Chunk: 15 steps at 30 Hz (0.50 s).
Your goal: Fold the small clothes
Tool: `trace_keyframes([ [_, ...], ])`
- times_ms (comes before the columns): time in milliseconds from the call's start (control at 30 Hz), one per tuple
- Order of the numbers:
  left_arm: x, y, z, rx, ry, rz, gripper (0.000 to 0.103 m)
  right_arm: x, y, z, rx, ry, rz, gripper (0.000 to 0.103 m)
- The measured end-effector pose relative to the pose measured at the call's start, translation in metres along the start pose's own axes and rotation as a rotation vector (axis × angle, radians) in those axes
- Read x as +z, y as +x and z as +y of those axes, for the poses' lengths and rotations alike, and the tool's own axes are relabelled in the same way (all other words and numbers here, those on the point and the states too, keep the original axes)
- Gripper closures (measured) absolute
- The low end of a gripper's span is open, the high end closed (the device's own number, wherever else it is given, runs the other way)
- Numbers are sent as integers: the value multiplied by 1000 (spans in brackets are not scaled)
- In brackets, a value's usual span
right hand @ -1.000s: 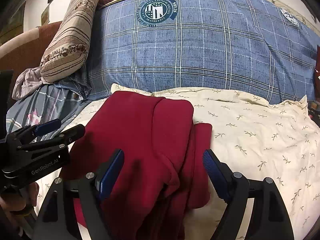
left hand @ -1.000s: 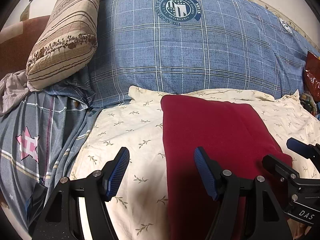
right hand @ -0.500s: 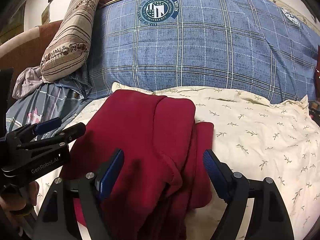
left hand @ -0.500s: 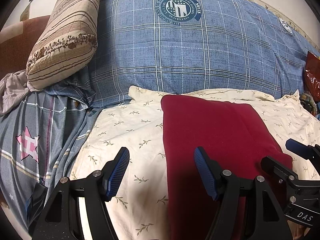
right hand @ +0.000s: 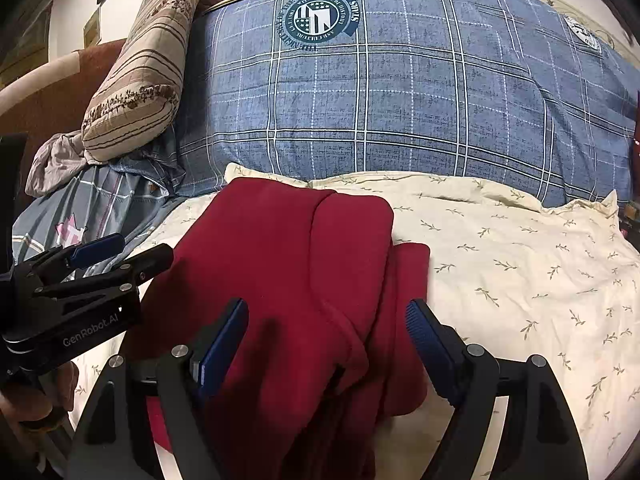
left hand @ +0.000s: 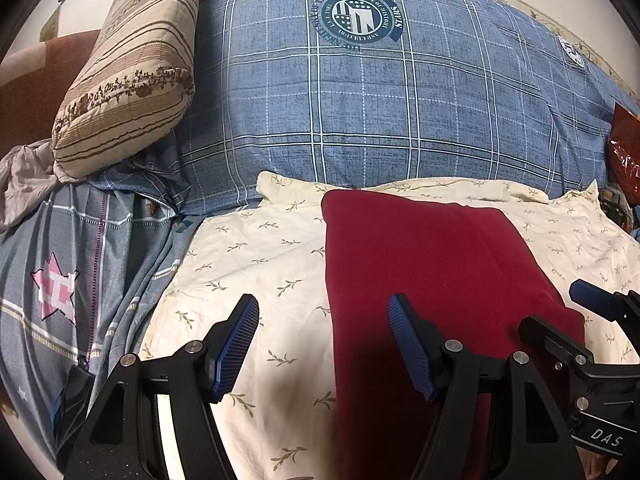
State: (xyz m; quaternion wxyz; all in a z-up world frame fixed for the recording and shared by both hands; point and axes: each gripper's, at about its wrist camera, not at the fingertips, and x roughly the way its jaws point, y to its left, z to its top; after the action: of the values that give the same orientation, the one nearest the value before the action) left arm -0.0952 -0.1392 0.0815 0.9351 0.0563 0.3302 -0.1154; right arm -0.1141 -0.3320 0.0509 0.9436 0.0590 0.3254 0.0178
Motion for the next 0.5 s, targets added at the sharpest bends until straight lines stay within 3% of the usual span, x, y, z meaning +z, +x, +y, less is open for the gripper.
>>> trace_keyframes([
  [500, 0, 0, 0, -3, -6, 4, 37, -3, 2, 2, 7, -8, 8, 20],
])
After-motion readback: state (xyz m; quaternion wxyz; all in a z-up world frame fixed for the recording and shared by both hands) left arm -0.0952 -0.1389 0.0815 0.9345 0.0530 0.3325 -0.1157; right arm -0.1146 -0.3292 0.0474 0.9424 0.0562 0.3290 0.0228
